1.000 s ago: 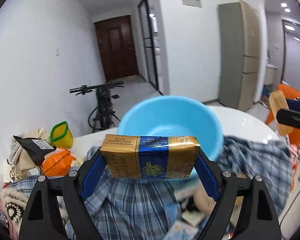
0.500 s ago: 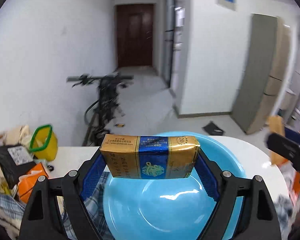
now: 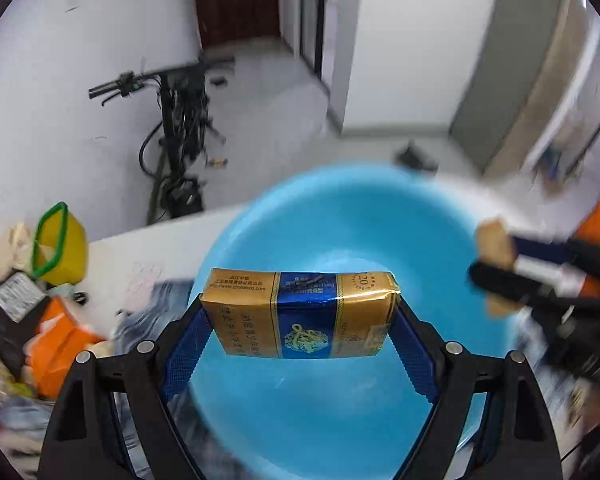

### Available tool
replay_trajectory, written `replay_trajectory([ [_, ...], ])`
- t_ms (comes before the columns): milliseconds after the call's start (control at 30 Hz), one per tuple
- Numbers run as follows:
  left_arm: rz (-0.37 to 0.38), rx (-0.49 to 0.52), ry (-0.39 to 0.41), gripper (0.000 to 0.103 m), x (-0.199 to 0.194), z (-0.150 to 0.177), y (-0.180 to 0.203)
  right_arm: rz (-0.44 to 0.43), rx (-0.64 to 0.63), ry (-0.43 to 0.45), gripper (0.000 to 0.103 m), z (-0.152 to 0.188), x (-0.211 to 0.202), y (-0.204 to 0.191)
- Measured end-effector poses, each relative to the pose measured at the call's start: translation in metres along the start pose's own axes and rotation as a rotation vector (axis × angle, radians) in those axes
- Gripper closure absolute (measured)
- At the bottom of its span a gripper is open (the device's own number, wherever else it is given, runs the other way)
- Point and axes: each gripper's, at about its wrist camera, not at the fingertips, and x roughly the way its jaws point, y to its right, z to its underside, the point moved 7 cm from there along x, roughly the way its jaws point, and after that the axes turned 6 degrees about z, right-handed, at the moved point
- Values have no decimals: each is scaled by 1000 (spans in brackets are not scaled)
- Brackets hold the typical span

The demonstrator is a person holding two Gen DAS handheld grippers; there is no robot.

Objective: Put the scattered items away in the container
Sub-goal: 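Carry the pack and soap dish over the light blue basin with both tools, then open the left tool to drop the pack while the right tool releases the soap dish into the basin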

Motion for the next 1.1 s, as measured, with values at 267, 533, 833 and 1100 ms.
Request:
replay_trajectory([
  [267,49,-92,-90,16,28,25,-7,14,29,-102,52,21,19,27],
  [533,97,-100,-136,15,74,50,1,-4,47,-163,52,40,51,38],
  [833,4,-8,-43,14,57,43,8,11,6,-129,52,36,37,40],
  [1100,53,-45,-47,14,55,42,5,-4,21,-105,52,30,29,39],
])
